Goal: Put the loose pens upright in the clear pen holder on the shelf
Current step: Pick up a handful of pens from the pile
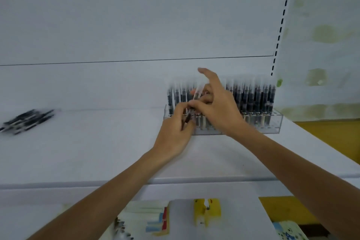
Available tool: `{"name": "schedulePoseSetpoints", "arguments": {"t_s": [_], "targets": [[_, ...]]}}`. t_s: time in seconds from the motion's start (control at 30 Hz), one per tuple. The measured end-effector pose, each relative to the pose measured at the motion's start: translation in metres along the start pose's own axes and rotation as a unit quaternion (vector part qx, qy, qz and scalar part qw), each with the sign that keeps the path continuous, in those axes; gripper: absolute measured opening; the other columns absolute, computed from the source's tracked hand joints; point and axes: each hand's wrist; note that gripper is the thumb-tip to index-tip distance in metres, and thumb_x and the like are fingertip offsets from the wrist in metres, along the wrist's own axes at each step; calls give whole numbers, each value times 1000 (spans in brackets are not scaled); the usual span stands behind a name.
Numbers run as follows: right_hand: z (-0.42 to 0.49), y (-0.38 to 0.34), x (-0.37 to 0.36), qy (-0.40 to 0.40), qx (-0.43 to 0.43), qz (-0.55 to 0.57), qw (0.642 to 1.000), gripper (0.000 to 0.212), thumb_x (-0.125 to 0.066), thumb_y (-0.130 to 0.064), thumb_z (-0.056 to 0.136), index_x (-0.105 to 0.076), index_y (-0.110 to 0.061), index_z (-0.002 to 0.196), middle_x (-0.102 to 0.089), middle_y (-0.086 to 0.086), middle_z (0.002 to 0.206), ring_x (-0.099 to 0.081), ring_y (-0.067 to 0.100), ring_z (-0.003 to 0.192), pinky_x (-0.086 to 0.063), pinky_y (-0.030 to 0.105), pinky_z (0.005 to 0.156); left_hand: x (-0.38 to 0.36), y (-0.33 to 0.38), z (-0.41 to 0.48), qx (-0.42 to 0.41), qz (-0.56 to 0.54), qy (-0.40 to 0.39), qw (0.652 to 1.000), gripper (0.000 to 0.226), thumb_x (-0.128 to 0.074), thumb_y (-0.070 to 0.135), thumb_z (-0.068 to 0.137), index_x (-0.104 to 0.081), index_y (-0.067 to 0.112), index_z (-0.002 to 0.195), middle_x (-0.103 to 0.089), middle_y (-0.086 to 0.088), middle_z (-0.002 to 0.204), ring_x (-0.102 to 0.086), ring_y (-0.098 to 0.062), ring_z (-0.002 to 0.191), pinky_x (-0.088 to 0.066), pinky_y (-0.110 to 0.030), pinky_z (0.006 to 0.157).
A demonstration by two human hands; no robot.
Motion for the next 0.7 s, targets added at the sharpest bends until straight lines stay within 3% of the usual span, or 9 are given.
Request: {"name": "schedulePoseSetpoints", "arguments": {"t_s": [0.1, 0.2, 0.5, 0.7], "targets": [[15, -13, -10, 53, 16, 64, 996, 53, -60, -7, 90, -38, -19, 137, -63, 6, 94, -68, 8, 72, -59, 31, 73, 19, -16, -15, 1, 116, -59, 991, 45, -47, 23, 94, -30, 27, 135, -57, -4, 97, -55, -14, 86, -43, -23, 75], [33, -20, -13, 107, 41, 73, 991, 52, -58, -4, 91, -41, -19, 138, -62, 15, 99, -69, 12, 75, -59, 27, 70, 35, -37, -28, 16, 279, -155, 948, 37, -42, 33, 95, -41, 24, 130, -47, 2, 125, -43, -15, 113, -35, -32, 98], [44, -16, -37, 82, 78, -16, 993, 49, -62, -6, 88, -41, -16, 131, -54, -12, 85, -65, 7, 72, -56, 21, 65, 39, -42, -32, 24, 285, -164, 944, 31, -39, 30, 96, -51, 19, 123, -49, 1, 128, -41, -17, 118, -32, -32, 102], [44, -9, -49, 54, 78, -65, 993, 48, -61, -7, 90, -41, -12, 133, -55, -2, 91, -61, 9, 75, -48, 12, 66, 39, -41, -33, 26, 265, -151, 952, 30, -39, 28, 96, -54, 18, 120, -53, 0, 125, -44, -17, 115, -34, -32, 101]]}}
Point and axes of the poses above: each hand's wrist, its own z-axis towards the middle knuckle, its own x-axis out of the back of the hand, y = z × x
